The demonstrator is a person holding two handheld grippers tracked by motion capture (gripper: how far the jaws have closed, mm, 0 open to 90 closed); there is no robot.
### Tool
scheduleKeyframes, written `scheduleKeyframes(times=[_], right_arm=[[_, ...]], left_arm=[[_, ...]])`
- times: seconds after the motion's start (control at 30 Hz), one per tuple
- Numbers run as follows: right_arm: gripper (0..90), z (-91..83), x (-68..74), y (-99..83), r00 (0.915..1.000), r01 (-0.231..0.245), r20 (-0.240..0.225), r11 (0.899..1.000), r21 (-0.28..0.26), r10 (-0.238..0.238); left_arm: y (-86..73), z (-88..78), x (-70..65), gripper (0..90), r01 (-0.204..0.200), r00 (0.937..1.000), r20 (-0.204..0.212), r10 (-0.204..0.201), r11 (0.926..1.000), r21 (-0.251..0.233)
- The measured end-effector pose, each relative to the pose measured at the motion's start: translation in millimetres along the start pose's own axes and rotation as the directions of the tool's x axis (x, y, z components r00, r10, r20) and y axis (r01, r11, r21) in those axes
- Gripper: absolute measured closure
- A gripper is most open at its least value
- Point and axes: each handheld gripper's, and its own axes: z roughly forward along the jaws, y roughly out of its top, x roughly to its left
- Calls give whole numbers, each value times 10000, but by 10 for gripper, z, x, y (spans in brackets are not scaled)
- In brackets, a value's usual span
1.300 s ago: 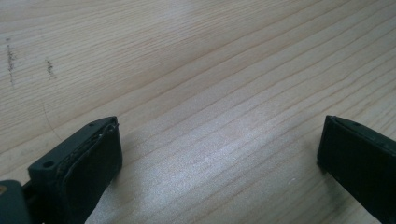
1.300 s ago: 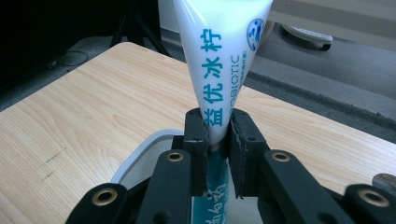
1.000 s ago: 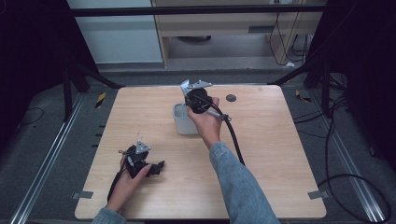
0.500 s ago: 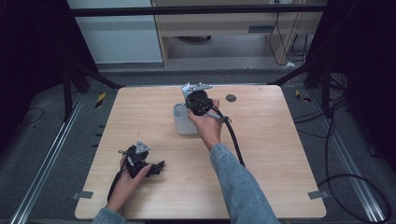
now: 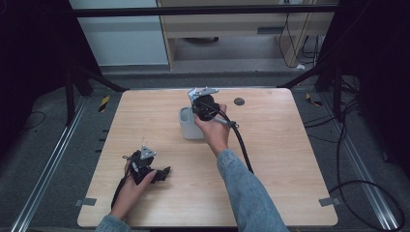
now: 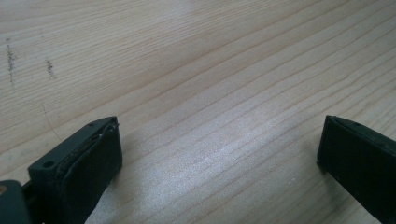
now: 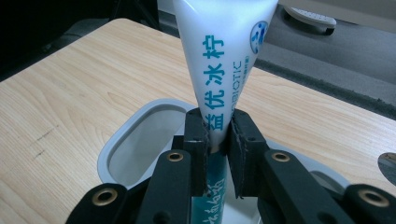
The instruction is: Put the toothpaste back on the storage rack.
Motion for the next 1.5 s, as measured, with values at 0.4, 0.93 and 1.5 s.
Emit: scheduleKeyframes(times=[0.4, 0.93, 1.5], right_arm=[[785, 27, 20, -12, 10000, 16, -59, 9999, 117, -16], [783, 63, 32, -31, 9999, 40, -103, 9998, 210, -38], [775, 90, 19, -19, 9999, -20, -113, 9998, 198, 22]], left_arm=[[0, 0, 0, 0, 1, 10000, 0, -1, 10000, -1], [0, 0, 0, 0, 3, 10000, -1, -3, 10000, -2], [0, 0, 0, 0, 4, 10000, -1, -4, 10000, -3]])
